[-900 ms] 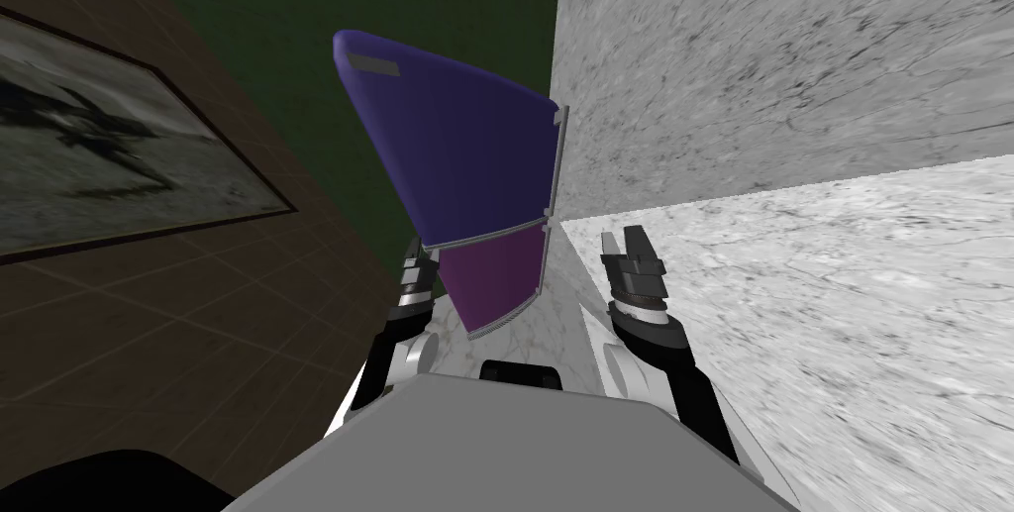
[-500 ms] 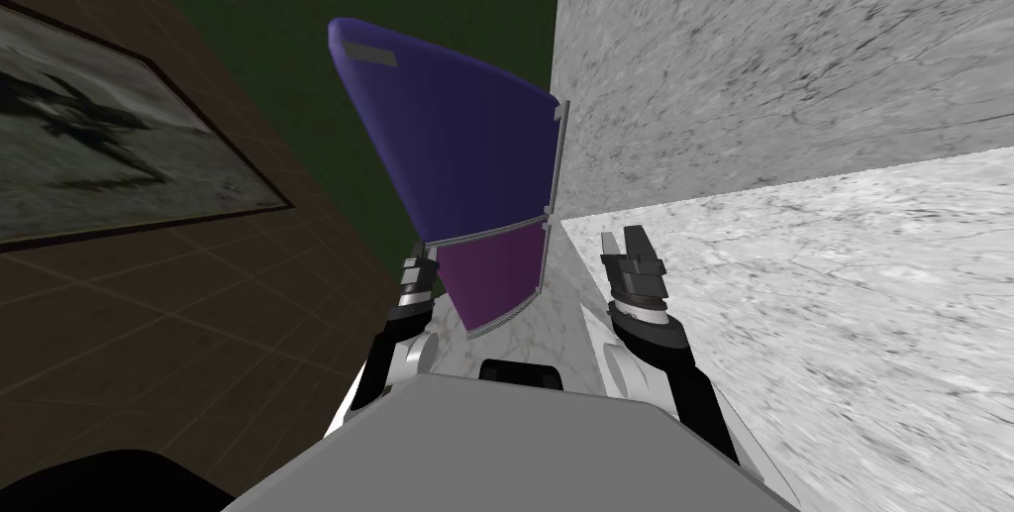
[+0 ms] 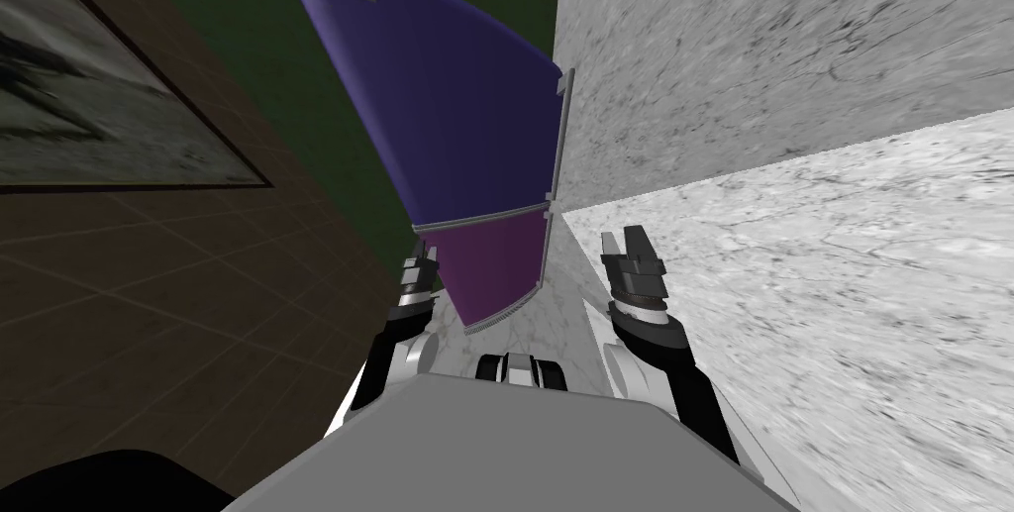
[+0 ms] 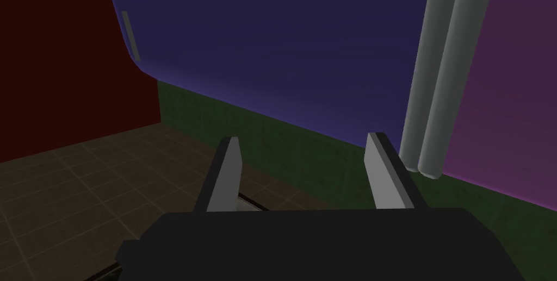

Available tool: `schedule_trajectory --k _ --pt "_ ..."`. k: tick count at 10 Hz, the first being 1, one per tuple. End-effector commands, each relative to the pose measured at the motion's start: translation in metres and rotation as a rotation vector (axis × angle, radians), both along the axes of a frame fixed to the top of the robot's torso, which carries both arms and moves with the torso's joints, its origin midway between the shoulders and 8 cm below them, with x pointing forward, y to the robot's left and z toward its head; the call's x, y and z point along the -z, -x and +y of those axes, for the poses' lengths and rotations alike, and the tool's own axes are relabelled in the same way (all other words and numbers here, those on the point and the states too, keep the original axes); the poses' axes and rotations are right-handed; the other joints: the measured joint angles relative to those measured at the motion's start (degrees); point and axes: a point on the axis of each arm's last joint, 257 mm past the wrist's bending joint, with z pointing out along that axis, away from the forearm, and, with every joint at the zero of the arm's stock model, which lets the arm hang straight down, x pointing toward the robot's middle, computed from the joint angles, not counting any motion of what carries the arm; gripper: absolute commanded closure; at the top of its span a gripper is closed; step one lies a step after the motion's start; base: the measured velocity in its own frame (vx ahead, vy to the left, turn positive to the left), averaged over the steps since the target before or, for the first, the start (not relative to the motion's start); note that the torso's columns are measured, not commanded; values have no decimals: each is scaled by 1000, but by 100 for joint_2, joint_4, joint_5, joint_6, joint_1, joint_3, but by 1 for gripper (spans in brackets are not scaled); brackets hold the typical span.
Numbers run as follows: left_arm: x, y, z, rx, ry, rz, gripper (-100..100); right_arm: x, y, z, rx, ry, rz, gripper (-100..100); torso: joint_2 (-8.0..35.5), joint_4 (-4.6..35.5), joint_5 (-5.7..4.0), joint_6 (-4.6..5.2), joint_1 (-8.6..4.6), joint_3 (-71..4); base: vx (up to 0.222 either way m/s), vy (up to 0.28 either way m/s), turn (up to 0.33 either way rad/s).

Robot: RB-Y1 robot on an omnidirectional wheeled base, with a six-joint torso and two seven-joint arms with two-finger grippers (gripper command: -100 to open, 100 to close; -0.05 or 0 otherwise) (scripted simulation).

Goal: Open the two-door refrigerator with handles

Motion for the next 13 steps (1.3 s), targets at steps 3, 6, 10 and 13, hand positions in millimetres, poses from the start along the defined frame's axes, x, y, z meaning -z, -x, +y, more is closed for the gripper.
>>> schedule_trajectory --k 3,6,10,13 --pt "2 -12 -11 59 -52 23 -100 0 0 0 0 0 1 0 665 667 -1 1 -5 -1355 16 -23 -33" --pt "5 -29 -23 127 -87 52 -100 0 0 0 0 0 1 0 684 689 -1 0 -4 -1387 37 -49 -57" --pt "8 -50 -37 208 -134 92 -100 0 0 0 0 0 1 0 694 693 2 1 7 -1381 42 -44 -60" --pt "10 -66 -46 261 -164 124 -100 0 0 0 0 0 1 0 690 691 0 0 -2 -1384 45 -42 -58"
